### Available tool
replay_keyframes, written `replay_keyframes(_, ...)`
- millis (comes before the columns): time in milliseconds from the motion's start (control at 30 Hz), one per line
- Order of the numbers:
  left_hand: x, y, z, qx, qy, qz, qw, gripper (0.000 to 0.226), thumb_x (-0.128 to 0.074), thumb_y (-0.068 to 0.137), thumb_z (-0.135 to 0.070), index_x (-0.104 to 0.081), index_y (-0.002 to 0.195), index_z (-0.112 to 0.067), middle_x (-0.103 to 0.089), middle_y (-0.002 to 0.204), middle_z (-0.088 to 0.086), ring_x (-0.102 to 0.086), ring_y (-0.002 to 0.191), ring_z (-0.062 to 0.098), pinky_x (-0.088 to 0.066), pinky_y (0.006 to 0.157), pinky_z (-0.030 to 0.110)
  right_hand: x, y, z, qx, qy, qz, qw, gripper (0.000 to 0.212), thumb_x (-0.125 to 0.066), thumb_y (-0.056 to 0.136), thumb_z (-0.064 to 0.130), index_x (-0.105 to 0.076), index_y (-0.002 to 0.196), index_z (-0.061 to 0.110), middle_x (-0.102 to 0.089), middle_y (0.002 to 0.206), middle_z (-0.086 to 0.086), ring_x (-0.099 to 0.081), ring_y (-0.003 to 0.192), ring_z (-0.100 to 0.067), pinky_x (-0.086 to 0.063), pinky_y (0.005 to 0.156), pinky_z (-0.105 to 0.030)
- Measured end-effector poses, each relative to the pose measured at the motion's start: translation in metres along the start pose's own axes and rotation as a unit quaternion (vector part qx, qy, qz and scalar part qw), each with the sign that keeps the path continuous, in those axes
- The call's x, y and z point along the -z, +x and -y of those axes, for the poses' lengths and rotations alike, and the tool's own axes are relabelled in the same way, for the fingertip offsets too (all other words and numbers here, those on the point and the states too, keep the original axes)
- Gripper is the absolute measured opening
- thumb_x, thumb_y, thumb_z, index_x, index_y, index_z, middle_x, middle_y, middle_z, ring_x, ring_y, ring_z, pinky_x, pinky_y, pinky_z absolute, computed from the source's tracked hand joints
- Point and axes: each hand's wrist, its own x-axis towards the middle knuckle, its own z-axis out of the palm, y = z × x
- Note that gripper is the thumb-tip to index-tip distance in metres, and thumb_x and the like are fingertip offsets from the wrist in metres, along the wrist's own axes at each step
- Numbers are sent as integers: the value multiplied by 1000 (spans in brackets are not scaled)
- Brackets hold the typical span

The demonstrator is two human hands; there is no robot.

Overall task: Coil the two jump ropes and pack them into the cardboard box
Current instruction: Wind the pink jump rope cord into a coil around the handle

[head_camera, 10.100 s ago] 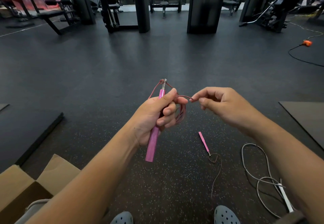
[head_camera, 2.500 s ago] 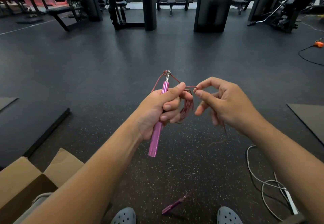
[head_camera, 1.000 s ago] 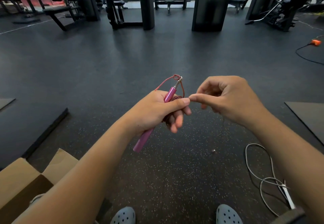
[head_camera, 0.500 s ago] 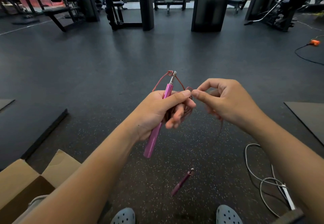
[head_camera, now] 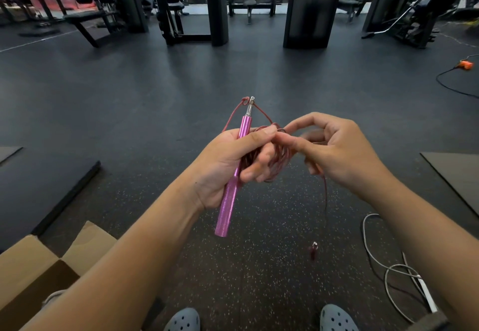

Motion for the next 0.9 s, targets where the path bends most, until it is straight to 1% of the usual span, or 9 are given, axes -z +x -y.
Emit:
replay_keyframes(100, -6, 0, 1, 15, 10, -11, 1000, 40, -56, 91, -36, -70, 83, 0, -40, 43, -7, -33, 29, 2, -34, 43, 22, 1, 2, -2, -9, -31, -65, 997, 20, -77, 90, 33, -69, 89, 15, -68, 53, -1, -44, 40, -22, -36, 41, -24)
replay_keyframes(200, -12, -1, -1, 36, -46, -9, 998, 32, -54, 91, -31, -69, 82, -4, -54, 50, -5, -50, 39, 8, -44, 49, 23, 3, 4, -7, -10, -88, -110, 990, 49, -72, 84, 58, -65, 68, 13, -48, 46, 1, -35, 43, -17, -30, 46, -26)
replay_keyframes(300, -13, -1, -4, 24, -166, 28, 985, 30, -49, 94, -27, -70, 88, -6, -63, 68, -5, -62, 59, 11, -51, 58, 22, -2, 4, -11, 0, -55, -37, 998, 51, -65, 86, 64, -65, 73, 15, -47, 63, -10, -39, 59, -19, -37, 56, -35)
replay_keyframes(400, -14, 3, -5, -27, -244, 7, 969, 33, -48, 95, -21, -64, 112, 2, -79, 92, 5, -76, 75, 12, -61, 67, 23, -8, 1, -16, -48, -7, 55, 997, 28, -58, 101, 37, -66, 83, 16, -66, 77, -11, -60, 73, -25, -55, 81, -50)
replay_keyframes(467, -13, 5, -5, -55, -279, 1, 959, 36, -47, 96, -15, -62, 121, 6, -77, 109, 9, -77, 86, 13, -61, 77, 24, -13, -3, -17, -99, 23, 114, 988, 29, -50, 105, 30, -62, 90, 9, -78, 87, -10, -73, 87, -30, -54, 97, -49)
replay_keyframes(567, -10, 10, -4, -91, -272, -43, 957, 35, -43, 103, -13, -59, 128, 6, -73, 123, 10, -75, 94, 13, -60, 82, 24, -23, -8, -14, -144, 31, 189, 971, 35, -45, 106, 35, -56, 99, 2, -80, 96, -15, -74, 101, -34, -52, 105, -44)
replay_keyframes(633, -5, 13, -3, -120, -211, -97, 965, 33, -42, 106, -14, -59, 128, 4, -72, 125, 10, -75, 96, 14, -58, 82, 26, -28, -12, -9, -141, -5, 239, 961, 33, -45, 107, 37, -57, 100, 7, -79, 94, -15, -75, 94, -31, -52, 104, -48)
replay_keyframes(733, 5, 13, -1, -137, 35, -183, 973, 27, -43, 108, -14, -58, 125, 0, -77, 117, 6, -76, 96, 17, -59, 82, 29, -29, -19, 2, -133, 3, 292, 947, 22, -51, 106, 32, -62, 122, 22, -74, 84, -18, -68, 77, -30, -55, 86, -44)
replay_keyframes(900, 10, 10, 6, -102, 352, -136, 921, 19, -46, 108, -15, -58, 117, -3, -76, 110, 0, -75, 94, 10, -60, 78, 24, -18, -19, 11, -83, -33, 335, 938, 58, -62, 97, 5, -54, 139, 45, -54, 70, -9, -57, 62, -21, -60, 72, -43)
